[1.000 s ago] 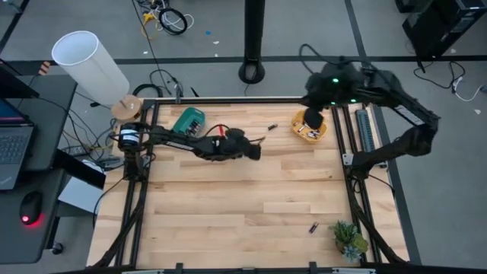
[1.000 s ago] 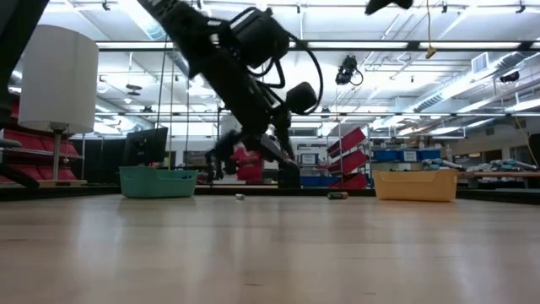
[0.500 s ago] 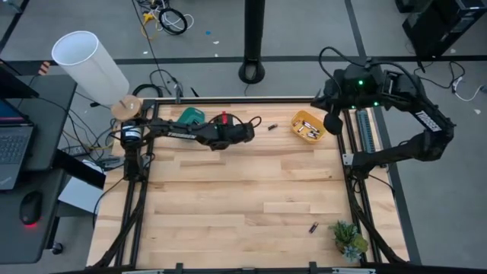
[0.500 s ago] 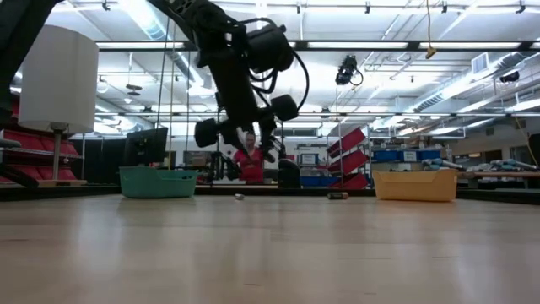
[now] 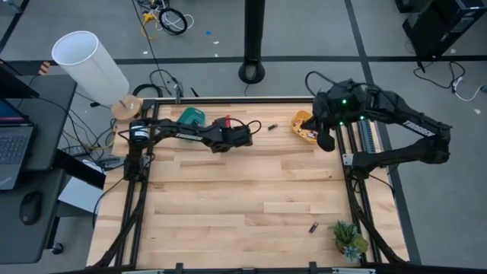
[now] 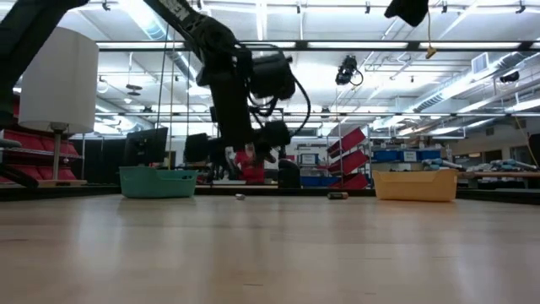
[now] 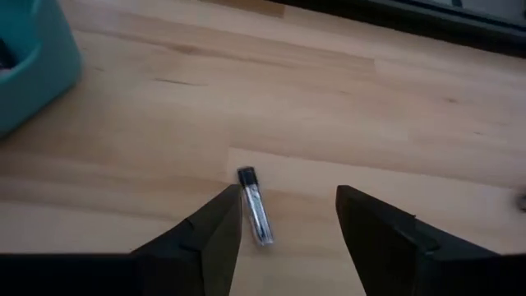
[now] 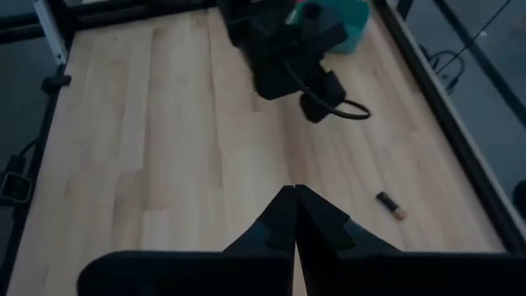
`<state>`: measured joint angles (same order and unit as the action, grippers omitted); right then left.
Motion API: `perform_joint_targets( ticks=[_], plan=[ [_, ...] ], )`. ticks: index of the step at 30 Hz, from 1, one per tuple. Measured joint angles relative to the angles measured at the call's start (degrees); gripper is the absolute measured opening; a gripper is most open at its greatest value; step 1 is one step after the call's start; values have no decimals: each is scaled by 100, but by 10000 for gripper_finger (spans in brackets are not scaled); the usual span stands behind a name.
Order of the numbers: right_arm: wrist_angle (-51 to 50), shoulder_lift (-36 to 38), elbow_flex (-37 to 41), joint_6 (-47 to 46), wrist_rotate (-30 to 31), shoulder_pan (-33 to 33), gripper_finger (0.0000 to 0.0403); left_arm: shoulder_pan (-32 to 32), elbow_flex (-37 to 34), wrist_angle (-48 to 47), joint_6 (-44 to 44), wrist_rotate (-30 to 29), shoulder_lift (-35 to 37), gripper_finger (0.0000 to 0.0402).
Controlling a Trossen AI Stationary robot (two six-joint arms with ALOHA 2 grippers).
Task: Sort batteries
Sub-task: Put the silver battery into the yellow bin
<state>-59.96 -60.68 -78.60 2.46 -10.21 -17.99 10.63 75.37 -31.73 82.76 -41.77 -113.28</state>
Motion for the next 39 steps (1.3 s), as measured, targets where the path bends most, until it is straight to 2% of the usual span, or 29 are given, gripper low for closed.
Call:
perform_joint_targets(
  ticks=[6, 16, 21, 28, 36, 39],
  plan=[
    [45, -11, 183, -103, -39, 225, 11, 1, -2, 76, 20, -517, -299, 211],
    [233, -7, 187, -144, 3, 268, 16, 34, 5, 481, 46, -502, -916, 205],
    [231, -7, 187, -139, 5, 255, 10, -56, 9, 245, 193, -550, -966, 159],
    [230, -8, 187, -98, 152, 250, 19, -67, -200, 375, 173, -491, -950, 38],
    [110, -7, 187, -97, 156, 250, 10, -175, -260, 557, 137, -383, -908, 34],
    [67, -10, 187, -97, 156, 250, 12, -226, -281, 773, -169, -307, -817, 34]
  ],
)
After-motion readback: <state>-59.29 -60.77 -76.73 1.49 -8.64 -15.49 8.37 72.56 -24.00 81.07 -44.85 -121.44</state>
